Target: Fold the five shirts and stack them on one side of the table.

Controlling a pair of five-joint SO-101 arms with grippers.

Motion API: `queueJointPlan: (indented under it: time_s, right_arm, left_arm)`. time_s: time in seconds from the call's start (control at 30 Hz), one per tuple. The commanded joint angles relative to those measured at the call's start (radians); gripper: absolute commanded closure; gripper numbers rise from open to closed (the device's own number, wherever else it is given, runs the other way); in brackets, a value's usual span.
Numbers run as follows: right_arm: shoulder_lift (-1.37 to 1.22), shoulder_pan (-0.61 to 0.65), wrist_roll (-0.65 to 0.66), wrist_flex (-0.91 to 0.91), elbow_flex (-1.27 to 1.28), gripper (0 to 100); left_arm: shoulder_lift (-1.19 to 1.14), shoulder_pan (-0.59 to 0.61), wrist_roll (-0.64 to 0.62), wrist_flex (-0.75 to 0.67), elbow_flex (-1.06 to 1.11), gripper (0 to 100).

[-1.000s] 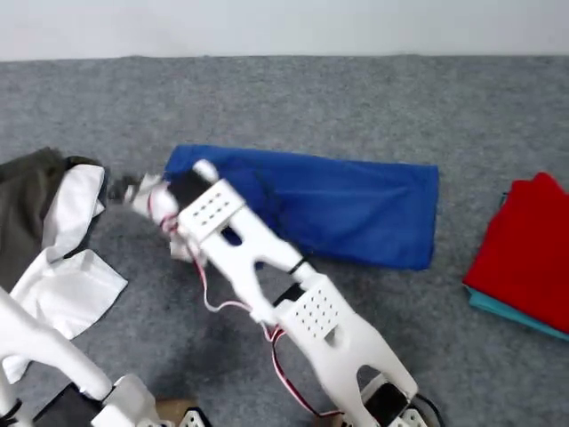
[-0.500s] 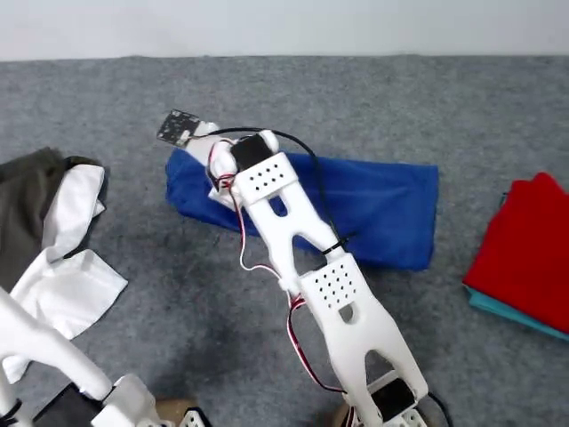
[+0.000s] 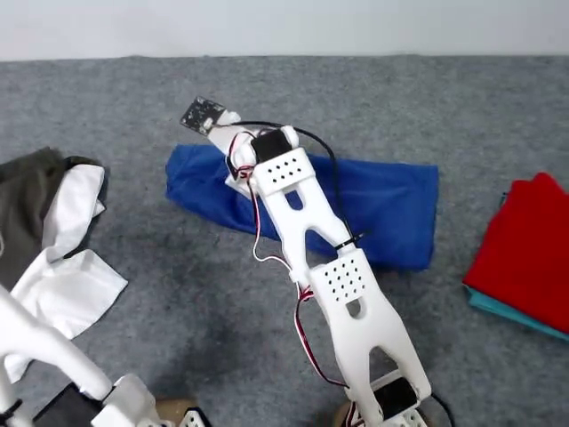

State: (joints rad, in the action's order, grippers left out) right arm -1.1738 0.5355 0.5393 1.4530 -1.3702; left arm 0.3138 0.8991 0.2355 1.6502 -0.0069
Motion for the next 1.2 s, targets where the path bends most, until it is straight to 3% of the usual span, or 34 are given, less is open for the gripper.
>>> queueJointPlan:
  time_s: [0.0, 0.17, 0.33, 0.5, 0.77, 1.07, 1.17]
  right_arm:
    - [0.120, 0.005, 0.009, 0.018, -0.052, 83.9]
    - [0.165, 0.050, 0.009, 0.030, -0.052, 85.1]
    - [0.153, 0.105, 0.014, 0.004, -0.055, 99.0]
    - [0.130, 0.120, 0.015, -0.007, -0.034, 97.9]
    - [-0.061, 0.033, 0.061, -0.243, 0.026, 97.9]
    - [-0.042, 0.041, 0.057, 0.030, -0.311, 97.4]
    - [-0.005, 0.038, 0.058, 0.136, -0.310, 97.7]
  left_arm:
    - [0.038, -0.003, 0.008, -0.048, 0.022, 98]
    - [0.038, -0.003, 0.008, -0.048, 0.022, 98]
    - [0.038, -0.003, 0.008, -0.069, 0.022, 98]
    - [0.038, -0.003, 0.008, -0.075, 0.022, 98]
    - [0.038, -0.003, 0.008, -0.071, 0.022, 98]
    - [0.038, -0.003, 0.008, -0.075, 0.019, 98]
    - [0.038, -0.003, 0.008, -0.075, 0.019, 98]
